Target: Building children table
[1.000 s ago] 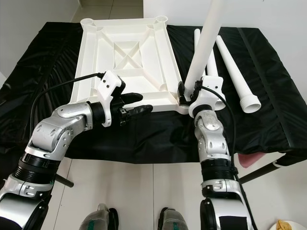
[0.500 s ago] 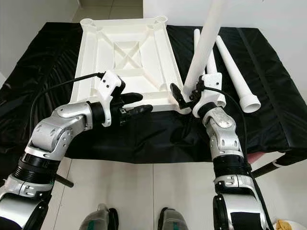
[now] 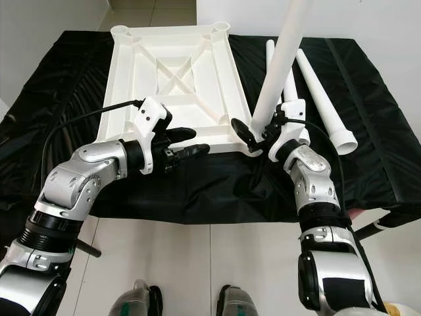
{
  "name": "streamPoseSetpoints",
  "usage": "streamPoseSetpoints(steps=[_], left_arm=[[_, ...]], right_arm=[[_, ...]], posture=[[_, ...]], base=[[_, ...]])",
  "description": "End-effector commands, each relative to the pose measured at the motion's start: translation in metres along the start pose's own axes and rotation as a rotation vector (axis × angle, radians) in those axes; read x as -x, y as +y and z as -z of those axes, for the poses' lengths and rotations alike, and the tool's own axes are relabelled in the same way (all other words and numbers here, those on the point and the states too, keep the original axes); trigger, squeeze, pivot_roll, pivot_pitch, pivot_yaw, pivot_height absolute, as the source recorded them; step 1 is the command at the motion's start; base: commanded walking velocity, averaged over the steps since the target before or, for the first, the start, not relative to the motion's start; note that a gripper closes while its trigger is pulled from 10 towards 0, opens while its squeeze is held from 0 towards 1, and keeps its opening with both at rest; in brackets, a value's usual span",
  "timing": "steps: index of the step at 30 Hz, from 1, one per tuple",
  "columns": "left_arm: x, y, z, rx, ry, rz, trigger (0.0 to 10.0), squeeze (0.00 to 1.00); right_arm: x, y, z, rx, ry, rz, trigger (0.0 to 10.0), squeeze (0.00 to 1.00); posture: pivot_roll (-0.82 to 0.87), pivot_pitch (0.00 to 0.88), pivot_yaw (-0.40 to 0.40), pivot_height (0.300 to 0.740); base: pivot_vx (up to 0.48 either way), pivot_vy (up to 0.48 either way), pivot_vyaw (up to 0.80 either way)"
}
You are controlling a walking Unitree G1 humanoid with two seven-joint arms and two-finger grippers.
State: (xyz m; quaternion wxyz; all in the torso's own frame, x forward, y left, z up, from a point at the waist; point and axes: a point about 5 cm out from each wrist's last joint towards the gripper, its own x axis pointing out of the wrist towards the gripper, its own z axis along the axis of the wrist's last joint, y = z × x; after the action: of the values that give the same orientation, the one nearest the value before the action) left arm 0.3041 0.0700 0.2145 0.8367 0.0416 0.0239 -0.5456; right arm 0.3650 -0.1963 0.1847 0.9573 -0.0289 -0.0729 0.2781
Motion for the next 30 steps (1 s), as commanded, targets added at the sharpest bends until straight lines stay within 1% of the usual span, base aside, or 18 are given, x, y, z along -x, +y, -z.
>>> streamPoseSetpoints(steps=[1, 2, 3, 4, 5, 8, 12, 18, 19, 20, 21, 24, 25, 26, 27, 28, 29, 30], left_arm=[[0.002, 0.002, -0.001, -0.008, 0.002, -0.039, 10.0, 0.0], [0.002, 0.002, -0.001, -0.008, 0.002, -0.042, 10.0, 0.0], [0.003, 0.002, -0.001, -0.008, 0.002, -0.043, 10.0, 0.0], [0.003, 0.002, -0.001, -0.008, 0.002, -0.043, 10.0, 0.0], [0.003, 0.001, 0.0, -0.007, 0.002, -0.043, 10.0, 0.0], [0.002, 0.001, 0.0, -0.006, 0.002, -0.042, 10.0, 0.0], [0.001, -0.003, 0.006, 0.002, 0.014, -0.024, 10.0, 0.0], [-0.001, -0.004, 0.009, 0.015, 0.018, -0.029, 10.0, 0.0], [-0.002, -0.005, 0.01, 0.024, 0.019, -0.031, 10.0, 0.0], [-0.002, -0.005, 0.01, 0.024, 0.019, -0.031, 10.0, 0.0], [-0.003, -0.006, 0.012, 0.032, 0.021, -0.034, 10.0, 0.0], [-0.005, -0.008, 0.016, 0.048, 0.021, -0.045, 10.0, 0.0], [-0.006, -0.009, 0.017, 0.076, 0.009, -0.05, 10.0, 0.0], [-0.008, -0.01, 0.016, 0.113, -0.026, -0.055, 10.0, 0.0], [-0.008, -0.01, 0.016, 0.113, -0.026, -0.055, 10.0, 0.0], [-0.009, -0.011, 0.014, 0.139, -0.051, -0.058, 10.0, 0.0], [-0.011, -0.01, 0.015, 0.161, -0.069, -0.085, 10.0, 0.0], [-0.011, -0.01, 0.015, 0.161, -0.069, -0.085, 10.0, 0.0]], right_arm=[[0.0, -0.001, 0.0, -0.001, -0.003, -0.005, 8.0, 0.0], [0.0, -0.003, 0.003, -0.005, 0.012, -0.003, 3.7, 0.0], [0.0, -0.004, 0.006, -0.007, 0.023, -0.002, 1.6, 0.0], [0.0, -0.004, 0.006, -0.007, 0.023, -0.002, 1.6, 0.0], [0.002, -0.004, 0.01, -0.019, 0.034, -0.015, 0.0, 0.0], [0.002, -0.003, 0.011, -0.023, 0.033, -0.022, 0.0, 0.0], [0.003, -0.001, 0.014, -0.034, 0.02, -0.03, 0.0, 0.0], [0.005, -0.001, 0.016, -0.033, 0.012, -0.025, 0.0, 0.0], [0.005, -0.001, 0.017, -0.024, 0.02, -0.011, 4.9, 0.0], [0.005, -0.001, 0.017, -0.024, 0.02, -0.011, 4.9, 0.0], [0.005, -0.001, 0.019, -0.015, 0.028, -0.001, 10.0, 0.0], [0.005, 0.0, 0.021, -0.005, 0.035, 0.008, 10.0, 0.0], [0.005, 0.001, 0.021, -0.005, 0.032, 0.013, 10.0, 0.0], [0.006, 0.002, 0.022, -0.004, 0.028, 0.019, 10.0, 0.0], [0.006, 0.002, 0.022, -0.004, 0.028, 0.019, 10.0, 0.0], [0.006, 0.003, 0.022, -0.004, 0.025, 0.024, 10.0, 0.0], [0.006, 0.003, 0.022, -0.003, 0.023, 0.028, 10.0, 0.0], [0.006, 0.003, 0.022, -0.003, 0.023, 0.028, 10.0, 0.0]], posture=[[-0.02, 0.097, 0.029, 0.74], [-0.02, 0.089, 0.025, 0.74], [-0.02, 0.089, 0.025, 0.74], [-0.02, 0.089, 0.025, 0.74], [-0.02, 0.083, 0.022, 0.74], [-0.02, 0.083, 0.022, 0.74], [-0.03, 0.072, 0.023, 0.74], [-0.03, 0.068, 0.024, 0.74], [-0.03, 0.067, 0.026, 0.74], [-0.03, 0.067, 0.026, 0.74], [-0.03, 0.067, 0.026, 0.74], [-0.04, 0.067, 0.028, 0.74], [-0.04, 0.067, 0.028, 0.74], [-0.04, 0.065, 0.033, 0.74], [-0.04, 0.065, 0.033, 0.74], [-0.04, 0.065, 0.033, 0.74], [-0.04, 0.065, 0.035, 0.74], [-0.04, 0.065, 0.035, 0.74]], base=[[0.0, 0.0, 0.0], [0.0, 0.0, 0.0], [0.0, 0.0, 0.0], [0.0, 0.0, 0.0], [0.0, 0.0, 0.0], [0.0, 0.0, 0.0], [0.0, 0.0, 0.0], [0.0, 0.0, 0.0], [0.0, 0.0, 0.0], [0.0, 0.0, 0.0], [0.0, 0.0, 0.0], [0.0, 0.0, 0.0], [0.0, 0.0, 0.0], [0.0, 0.0, 0.0], [0.0, 0.0, 0.0], [0.0, 0.0, 0.0], [0.0, 0.0, 0.0], [0.0, 0.0, 0.0]])
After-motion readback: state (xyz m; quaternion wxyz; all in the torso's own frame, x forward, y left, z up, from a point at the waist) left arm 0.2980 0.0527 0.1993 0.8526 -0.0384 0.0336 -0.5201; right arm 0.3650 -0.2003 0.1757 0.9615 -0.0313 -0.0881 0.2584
